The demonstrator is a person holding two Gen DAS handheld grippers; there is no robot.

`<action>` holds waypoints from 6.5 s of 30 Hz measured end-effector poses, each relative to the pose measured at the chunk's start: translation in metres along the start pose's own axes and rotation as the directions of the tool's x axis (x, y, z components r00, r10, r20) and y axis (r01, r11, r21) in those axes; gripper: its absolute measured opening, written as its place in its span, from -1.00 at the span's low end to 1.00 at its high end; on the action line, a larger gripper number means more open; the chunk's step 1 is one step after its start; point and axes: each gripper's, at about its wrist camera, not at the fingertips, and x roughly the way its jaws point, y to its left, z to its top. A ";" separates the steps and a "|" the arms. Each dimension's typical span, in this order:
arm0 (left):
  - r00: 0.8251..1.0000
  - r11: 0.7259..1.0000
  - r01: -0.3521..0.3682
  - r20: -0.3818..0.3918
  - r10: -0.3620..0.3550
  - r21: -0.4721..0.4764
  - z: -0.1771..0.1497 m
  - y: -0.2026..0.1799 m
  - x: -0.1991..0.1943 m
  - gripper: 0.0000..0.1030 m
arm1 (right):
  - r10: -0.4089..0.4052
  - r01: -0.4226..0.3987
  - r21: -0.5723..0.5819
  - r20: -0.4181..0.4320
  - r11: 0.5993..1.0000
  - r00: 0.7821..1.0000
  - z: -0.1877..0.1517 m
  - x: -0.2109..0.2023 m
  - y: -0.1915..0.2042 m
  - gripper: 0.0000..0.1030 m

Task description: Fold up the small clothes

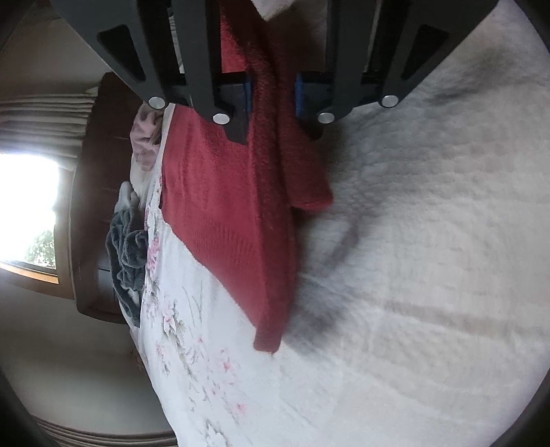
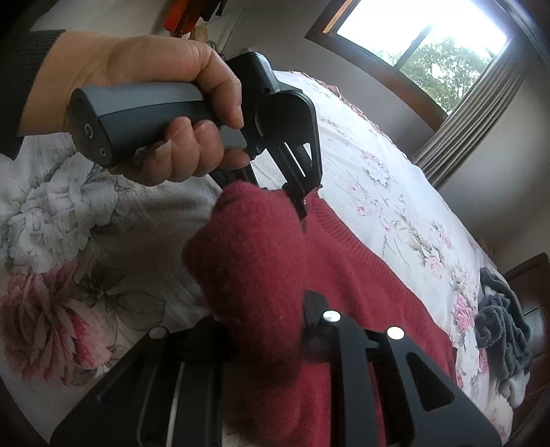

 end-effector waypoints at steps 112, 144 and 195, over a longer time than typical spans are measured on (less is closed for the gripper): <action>0.881 0.782 -0.473 0.189 0.434 0.406 -0.123 -0.363 0.270 0.05 | 0.379 -0.493 0.864 0.425 0.100 0.822 -0.344 -0.063 -0.281 -0.43; 0.976 0.854 -0.192 -0.001 0.220 0.483 -0.234 -0.241 0.201 0.14 | 0.359 -0.354 0.935 0.339 -0.027 0.869 -0.383 -0.041 -0.286 -0.38; 0.967 0.795 -0.248 0.086 0.241 0.554 -0.171 -0.237 0.190 -0.20 | 0.507 -0.279 0.802 -0.034 0.528 0.861 -0.291 0.005 -0.330 -1.00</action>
